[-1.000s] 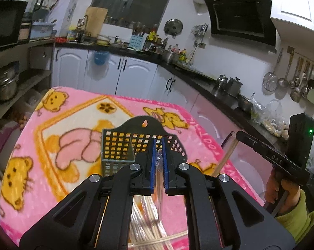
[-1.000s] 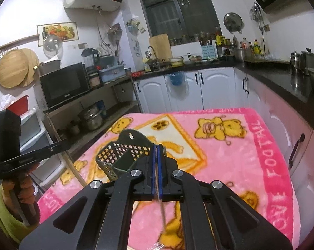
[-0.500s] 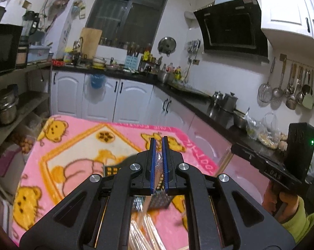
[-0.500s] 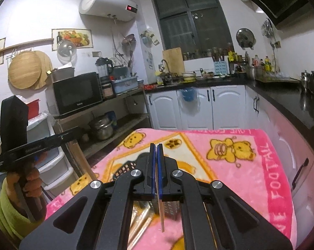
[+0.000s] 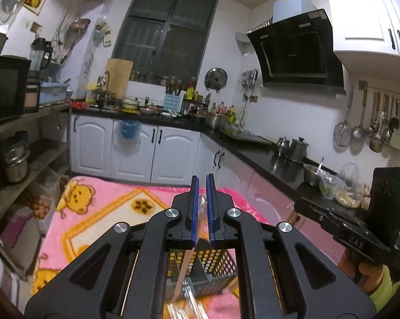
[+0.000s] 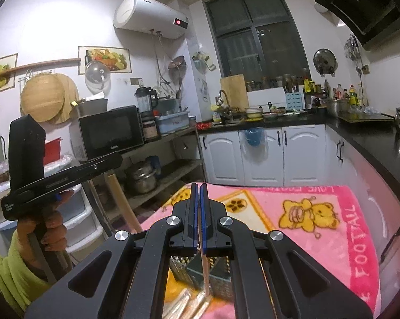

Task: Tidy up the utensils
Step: 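Lift the left tool's chopstick above the green caddy while the right tool lifts its chopstick, then lower the left tool's chopstick into the caddy and open while the right tool does likewise, then withdraw both open tools from the caddy toward the chopstick pile, then close the left tool on a wooden chopstick while the right tool grasps another chopstick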

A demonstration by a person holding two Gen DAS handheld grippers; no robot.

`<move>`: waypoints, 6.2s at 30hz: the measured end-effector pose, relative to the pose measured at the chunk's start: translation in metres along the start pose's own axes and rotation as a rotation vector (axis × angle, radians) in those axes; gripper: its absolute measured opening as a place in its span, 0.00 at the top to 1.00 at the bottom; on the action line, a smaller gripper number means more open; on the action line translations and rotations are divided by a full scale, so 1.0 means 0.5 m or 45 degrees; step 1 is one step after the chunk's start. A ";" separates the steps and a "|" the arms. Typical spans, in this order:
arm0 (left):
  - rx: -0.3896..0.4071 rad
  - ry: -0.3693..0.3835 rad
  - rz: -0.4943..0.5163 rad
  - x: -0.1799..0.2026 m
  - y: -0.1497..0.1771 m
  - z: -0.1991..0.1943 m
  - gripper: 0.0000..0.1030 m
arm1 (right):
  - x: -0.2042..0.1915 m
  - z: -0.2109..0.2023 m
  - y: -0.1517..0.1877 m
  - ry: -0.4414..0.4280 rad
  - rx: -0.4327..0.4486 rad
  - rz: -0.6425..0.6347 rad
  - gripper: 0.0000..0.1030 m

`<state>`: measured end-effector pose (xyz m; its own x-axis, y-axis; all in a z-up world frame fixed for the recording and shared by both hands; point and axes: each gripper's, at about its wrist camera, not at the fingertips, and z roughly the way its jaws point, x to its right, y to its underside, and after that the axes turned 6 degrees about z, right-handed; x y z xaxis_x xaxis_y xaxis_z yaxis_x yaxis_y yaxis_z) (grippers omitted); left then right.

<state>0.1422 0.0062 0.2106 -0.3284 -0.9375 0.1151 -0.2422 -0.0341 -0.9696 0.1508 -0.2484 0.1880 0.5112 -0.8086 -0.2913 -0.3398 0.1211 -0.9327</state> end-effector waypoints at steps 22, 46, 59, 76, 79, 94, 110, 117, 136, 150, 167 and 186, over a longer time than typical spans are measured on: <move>0.008 -0.036 -0.040 -0.028 0.001 0.103 0.97 | 0.011 0.067 -0.025 0.141 0.066 -0.067 0.98; -0.182 -0.070 -0.071 -0.072 0.137 0.163 0.97 | 0.089 0.147 0.072 0.184 -0.070 0.084 0.98; -0.214 -0.095 -0.097 -0.090 0.158 0.162 0.97 | 0.118 0.144 0.098 0.206 -0.098 0.154 0.97; -0.212 -0.155 -0.200 -0.128 0.186 0.120 0.62 | 0.148 0.104 0.119 0.264 -0.111 0.180 0.80; -0.208 -0.158 -0.206 -0.128 0.190 0.109 0.55 | 0.147 0.095 0.122 0.271 -0.111 0.181 0.71; -0.220 -0.170 -0.226 -0.126 0.219 0.058 0.35 | 0.138 0.049 0.160 0.275 -0.142 0.178 0.56; -0.275 -0.177 -0.148 -0.090 0.265 0.032 0.14 | 0.104 0.037 0.224 0.266 -0.236 0.139 0.47; -0.310 -0.181 -0.142 -0.083 0.285 0.030 0.12 | 0.093 0.042 0.256 0.248 -0.295 0.135 0.44; -0.435 -0.207 -0.115 -0.079 0.349 0.033 0.12 | 0.076 0.062 0.311 0.195 -0.421 0.124 0.46; -0.624 -0.163 -0.139 -0.084 0.413 0.070 0.50 | 0.069 0.122 0.369 0.119 -0.602 0.155 0.67; -0.864 -0.135 -0.067 -0.054 0.488 0.166 0.72 | 0.049 0.248 0.467 0.252 -0.855 0.065 0.70; -0.920 -0.155 -0.083 -0.058 0.504 0.217 0.72 | 0.060 0.277 0.478 0.288 -0.859 0.076 0.74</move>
<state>0.1895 -0.0126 -0.0606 -0.1991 -0.9747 0.1017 -0.8127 0.1063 -0.5728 0.1942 -0.1640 -0.0733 0.3249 -0.9202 -0.2183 -0.8141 -0.1546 -0.5598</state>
